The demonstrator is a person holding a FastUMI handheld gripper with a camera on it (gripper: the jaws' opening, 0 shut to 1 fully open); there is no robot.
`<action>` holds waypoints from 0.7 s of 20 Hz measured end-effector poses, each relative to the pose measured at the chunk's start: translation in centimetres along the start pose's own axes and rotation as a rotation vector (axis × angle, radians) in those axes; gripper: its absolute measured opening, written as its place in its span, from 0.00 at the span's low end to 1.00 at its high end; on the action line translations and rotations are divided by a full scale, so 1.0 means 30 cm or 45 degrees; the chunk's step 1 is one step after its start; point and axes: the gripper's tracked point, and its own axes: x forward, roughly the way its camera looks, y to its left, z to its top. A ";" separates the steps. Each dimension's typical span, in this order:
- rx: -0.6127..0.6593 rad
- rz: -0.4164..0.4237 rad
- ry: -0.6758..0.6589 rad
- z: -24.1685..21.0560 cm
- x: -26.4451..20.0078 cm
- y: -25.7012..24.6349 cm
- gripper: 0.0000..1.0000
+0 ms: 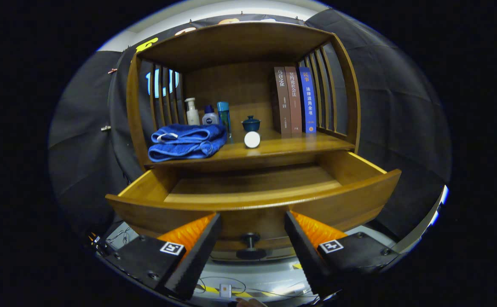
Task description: Pull open the drawer, take out the items inside it, and place them on the countertop above the cabinet.
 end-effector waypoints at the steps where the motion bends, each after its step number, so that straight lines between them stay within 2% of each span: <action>1: 0.012 0.001 -0.006 0.012 0.026 0.003 1.00; 14: 0.023 0.012 -0.005 0.092 0.323 0.009 1.00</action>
